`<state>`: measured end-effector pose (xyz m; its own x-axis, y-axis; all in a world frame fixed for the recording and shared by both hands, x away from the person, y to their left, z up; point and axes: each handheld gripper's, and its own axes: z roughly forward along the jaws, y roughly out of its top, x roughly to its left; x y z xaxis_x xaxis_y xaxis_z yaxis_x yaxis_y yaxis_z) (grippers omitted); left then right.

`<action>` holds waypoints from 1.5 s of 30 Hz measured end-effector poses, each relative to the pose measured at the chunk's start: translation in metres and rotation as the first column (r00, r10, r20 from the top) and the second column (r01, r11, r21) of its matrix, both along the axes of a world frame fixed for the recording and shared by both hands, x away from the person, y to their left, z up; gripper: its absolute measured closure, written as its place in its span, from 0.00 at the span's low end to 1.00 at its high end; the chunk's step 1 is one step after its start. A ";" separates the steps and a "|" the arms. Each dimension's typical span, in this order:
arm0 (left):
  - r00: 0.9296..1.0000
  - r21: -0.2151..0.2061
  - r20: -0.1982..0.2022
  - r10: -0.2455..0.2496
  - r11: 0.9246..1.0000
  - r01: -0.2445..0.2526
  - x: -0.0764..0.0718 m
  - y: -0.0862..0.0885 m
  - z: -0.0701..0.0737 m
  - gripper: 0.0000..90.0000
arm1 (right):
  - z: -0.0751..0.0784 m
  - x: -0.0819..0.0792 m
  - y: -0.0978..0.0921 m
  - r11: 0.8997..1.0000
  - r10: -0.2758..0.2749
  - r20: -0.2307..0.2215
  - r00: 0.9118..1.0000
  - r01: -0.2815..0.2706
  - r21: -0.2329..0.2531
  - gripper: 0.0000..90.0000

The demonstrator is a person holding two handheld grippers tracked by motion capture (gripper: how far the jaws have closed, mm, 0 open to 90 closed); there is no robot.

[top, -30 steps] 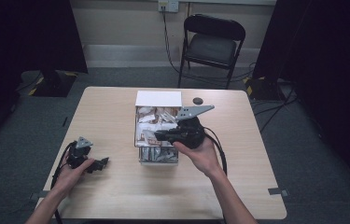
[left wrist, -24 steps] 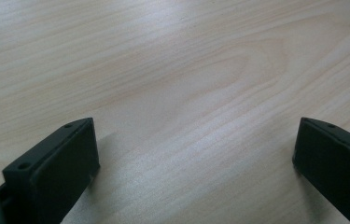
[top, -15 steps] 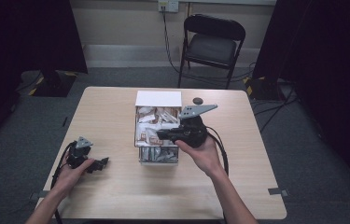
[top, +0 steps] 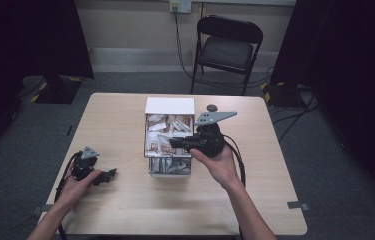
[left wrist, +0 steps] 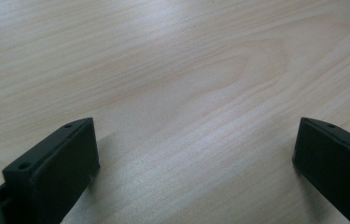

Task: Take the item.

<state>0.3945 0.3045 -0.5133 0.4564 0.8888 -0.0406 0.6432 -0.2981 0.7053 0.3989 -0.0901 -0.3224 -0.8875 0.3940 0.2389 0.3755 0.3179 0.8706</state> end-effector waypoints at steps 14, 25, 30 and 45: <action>1.000 0.000 0.000 0.000 1.000 0.000 0.000 0.000 0.000 0.00 | 0.007 -0.001 -0.008 1.000 -0.019 0.021 1.000 0.018 0.023 1.00; 1.000 0.000 0.000 0.000 1.000 0.000 0.000 0.000 0.000 0.00 | 0.013 -0.003 -0.014 0.999 -0.029 0.031 0.999 0.028 0.040 1.00; 1.000 0.000 0.001 0.000 1.000 0.000 0.000 0.000 0.000 0.00 | 0.017 -0.006 -0.018 0.998 -0.032 0.039 0.999 0.030 0.053 1.00; 1.000 0.000 0.000 0.000 1.000 0.000 0.000 0.000 0.000 0.00 | 0.026 -0.014 -0.033 0.997 -0.047 0.060 0.997 0.043 0.067 1.00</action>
